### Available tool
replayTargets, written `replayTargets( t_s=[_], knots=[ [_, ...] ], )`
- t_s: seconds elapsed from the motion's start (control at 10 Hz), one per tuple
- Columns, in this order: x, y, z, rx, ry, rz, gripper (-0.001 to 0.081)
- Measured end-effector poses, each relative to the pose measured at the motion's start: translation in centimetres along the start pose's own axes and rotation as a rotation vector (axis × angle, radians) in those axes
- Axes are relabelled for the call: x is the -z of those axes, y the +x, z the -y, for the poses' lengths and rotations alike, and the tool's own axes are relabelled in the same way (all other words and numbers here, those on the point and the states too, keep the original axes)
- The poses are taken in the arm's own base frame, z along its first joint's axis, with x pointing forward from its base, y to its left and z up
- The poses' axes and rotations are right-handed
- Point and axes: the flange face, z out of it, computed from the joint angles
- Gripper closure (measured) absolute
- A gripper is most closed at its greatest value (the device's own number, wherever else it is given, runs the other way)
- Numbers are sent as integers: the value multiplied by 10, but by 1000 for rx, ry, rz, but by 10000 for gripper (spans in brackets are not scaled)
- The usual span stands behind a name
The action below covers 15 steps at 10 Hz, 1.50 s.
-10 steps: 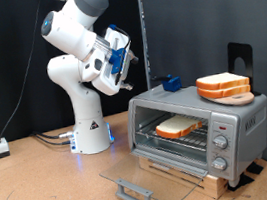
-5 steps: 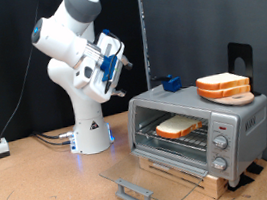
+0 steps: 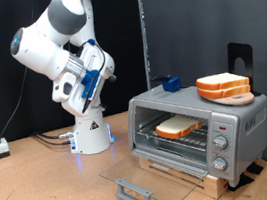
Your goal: Make a piece of toast with the oven
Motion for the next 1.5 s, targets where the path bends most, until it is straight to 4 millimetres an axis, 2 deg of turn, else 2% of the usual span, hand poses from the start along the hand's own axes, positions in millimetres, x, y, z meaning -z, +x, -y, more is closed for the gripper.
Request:
replayTargets(
  t_s=[0.1,0.3,0.5,0.8,0.9,1.1,1.2,1.4,1.5],
  knots=[
    [0,8,-4,21,-21,-21,-1],
    [-3,3,-2,-17,11,37,-1],
    [0,5,0,-199,74,165,-1],
    [-3,38,-18,-516,123,323,-1],
    [-3,39,-18,-463,126,305,-1],
    [-3,33,-15,-244,236,275,-1],
    [-7,33,-22,-187,245,236,-1],
    [-25,47,-46,-214,168,129,-1],
    [-31,54,-51,-229,143,109,-1]
  ],
)
